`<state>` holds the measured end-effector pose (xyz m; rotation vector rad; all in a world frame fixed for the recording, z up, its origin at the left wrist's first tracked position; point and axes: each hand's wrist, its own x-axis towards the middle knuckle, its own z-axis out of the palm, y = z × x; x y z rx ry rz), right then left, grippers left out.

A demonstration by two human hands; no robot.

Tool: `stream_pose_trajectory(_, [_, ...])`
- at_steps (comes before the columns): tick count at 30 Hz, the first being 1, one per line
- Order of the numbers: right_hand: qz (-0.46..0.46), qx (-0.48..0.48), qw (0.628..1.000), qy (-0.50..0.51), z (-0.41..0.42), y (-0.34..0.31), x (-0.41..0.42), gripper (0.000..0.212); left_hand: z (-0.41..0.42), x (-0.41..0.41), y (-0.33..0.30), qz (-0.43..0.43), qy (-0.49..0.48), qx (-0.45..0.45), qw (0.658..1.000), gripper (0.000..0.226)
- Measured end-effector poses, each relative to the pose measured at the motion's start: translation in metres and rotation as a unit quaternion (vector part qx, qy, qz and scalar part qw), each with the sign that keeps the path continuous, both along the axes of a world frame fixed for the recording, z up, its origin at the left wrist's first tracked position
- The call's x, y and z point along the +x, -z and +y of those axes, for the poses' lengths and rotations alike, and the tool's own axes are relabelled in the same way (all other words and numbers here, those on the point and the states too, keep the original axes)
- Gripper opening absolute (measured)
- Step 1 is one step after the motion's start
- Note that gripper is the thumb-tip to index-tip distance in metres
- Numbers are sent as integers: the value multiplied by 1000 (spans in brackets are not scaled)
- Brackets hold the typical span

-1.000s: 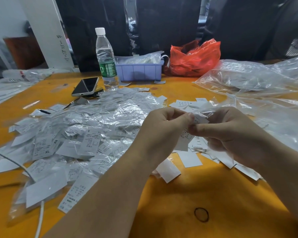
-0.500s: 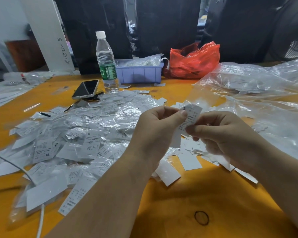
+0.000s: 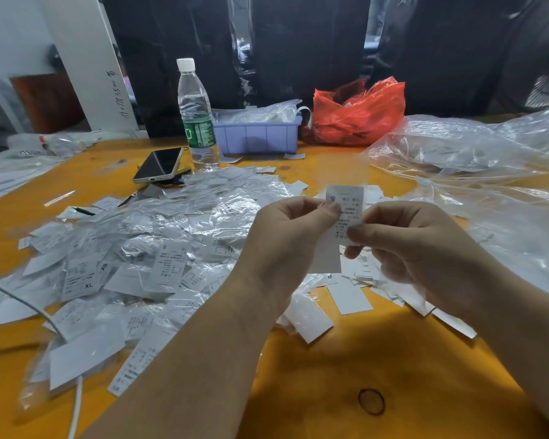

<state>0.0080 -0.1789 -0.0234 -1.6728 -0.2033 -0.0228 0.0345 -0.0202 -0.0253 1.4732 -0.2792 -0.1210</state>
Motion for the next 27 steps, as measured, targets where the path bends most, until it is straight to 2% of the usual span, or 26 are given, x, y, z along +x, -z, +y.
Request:
stream_pose_trajectory(4, [-8,9,999,34,-1,1,1,22,-3,0,2,-1,-9,9,1000,23])
stream_pose_trajectory(7, [-18,10,1000,21,-1,0,0,28,-3,1,2,10,-21,1,1000,23])
stream_pose_trajectory(10, [-39,16,999,-6,0,0,-2,16,-2,2,2,21,-28,-3,999,17])
stream_pose_trajectory(14, [-43,-4,999,19,-1,2,0,10,-4,0,2,19,-23,21,999,16])
stream_pose_trajectory(18, [-38,-1,998,52,-1,2,2,20,-6,-1,3,30,-12,26,999,14])
stream_pose_trajectory(23, [-37,25,998,33,-1,1,0,27,-6,0,5,38,-2,22,999,10])
stream_pose_trajectory(27, [-35,0,998,53,-2,1,0,20,-4,1,3,42,-11,32,999,22])
